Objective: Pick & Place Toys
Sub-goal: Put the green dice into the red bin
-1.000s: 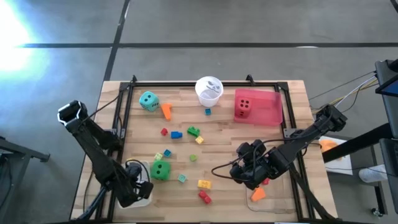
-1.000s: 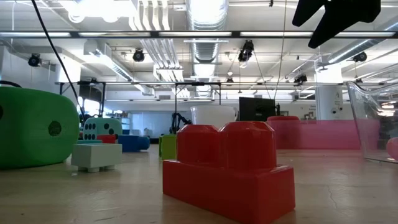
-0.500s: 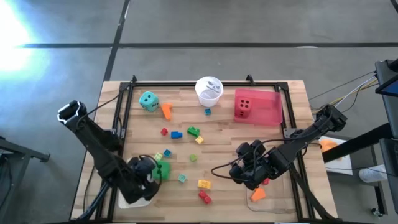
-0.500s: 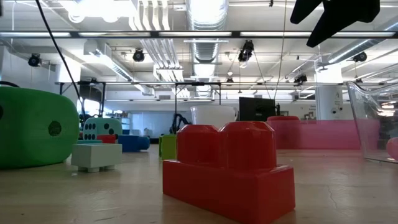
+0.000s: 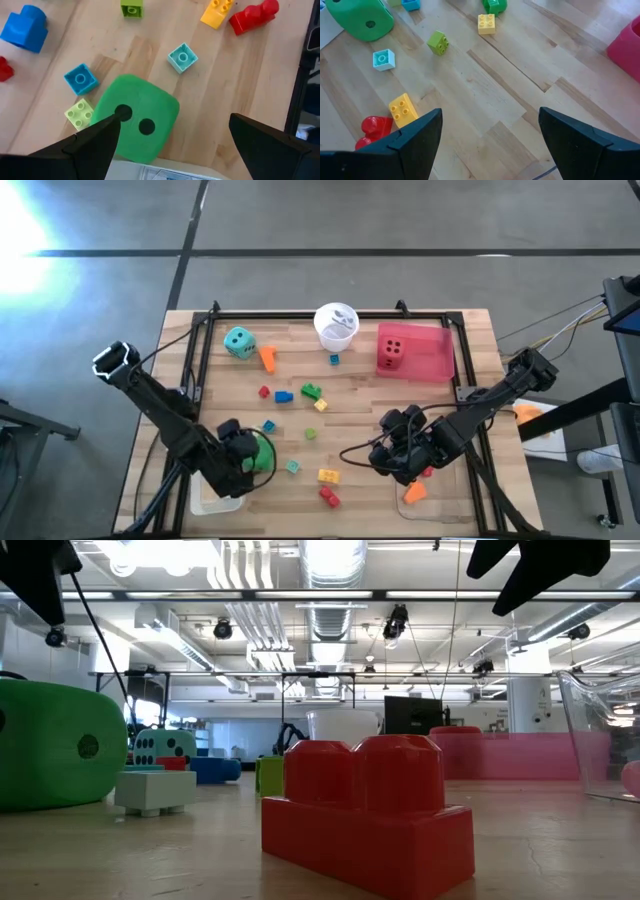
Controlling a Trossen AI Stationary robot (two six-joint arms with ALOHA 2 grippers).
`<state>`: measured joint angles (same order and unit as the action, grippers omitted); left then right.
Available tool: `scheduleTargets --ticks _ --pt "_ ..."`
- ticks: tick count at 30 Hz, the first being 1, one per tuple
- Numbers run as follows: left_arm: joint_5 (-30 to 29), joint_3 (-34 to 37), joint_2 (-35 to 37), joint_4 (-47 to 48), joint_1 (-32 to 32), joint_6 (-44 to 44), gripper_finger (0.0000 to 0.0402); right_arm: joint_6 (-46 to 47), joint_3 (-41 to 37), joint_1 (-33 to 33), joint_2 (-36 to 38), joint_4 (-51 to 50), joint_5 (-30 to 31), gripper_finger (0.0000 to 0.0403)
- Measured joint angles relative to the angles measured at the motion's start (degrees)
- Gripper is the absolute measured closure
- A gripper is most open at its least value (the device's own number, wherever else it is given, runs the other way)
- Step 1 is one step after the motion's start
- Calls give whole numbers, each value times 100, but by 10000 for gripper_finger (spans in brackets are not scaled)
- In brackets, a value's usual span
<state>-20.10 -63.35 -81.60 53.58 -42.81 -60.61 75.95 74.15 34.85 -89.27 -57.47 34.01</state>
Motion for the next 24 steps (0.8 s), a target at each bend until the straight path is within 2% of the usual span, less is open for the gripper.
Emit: scheduleTargets --ticks 8,16,24 --pt "-178 0 -95 -37 4 366 23 -32 -2 0 0 -2 13 78" --pt "-284 -49 -979 -21 4 653 23 -145 -9 -1 -66 -12 25 78" --pt "-315 -151 -1287 -4 15 941 23 -231 -26 0 -230 -3 20 78"
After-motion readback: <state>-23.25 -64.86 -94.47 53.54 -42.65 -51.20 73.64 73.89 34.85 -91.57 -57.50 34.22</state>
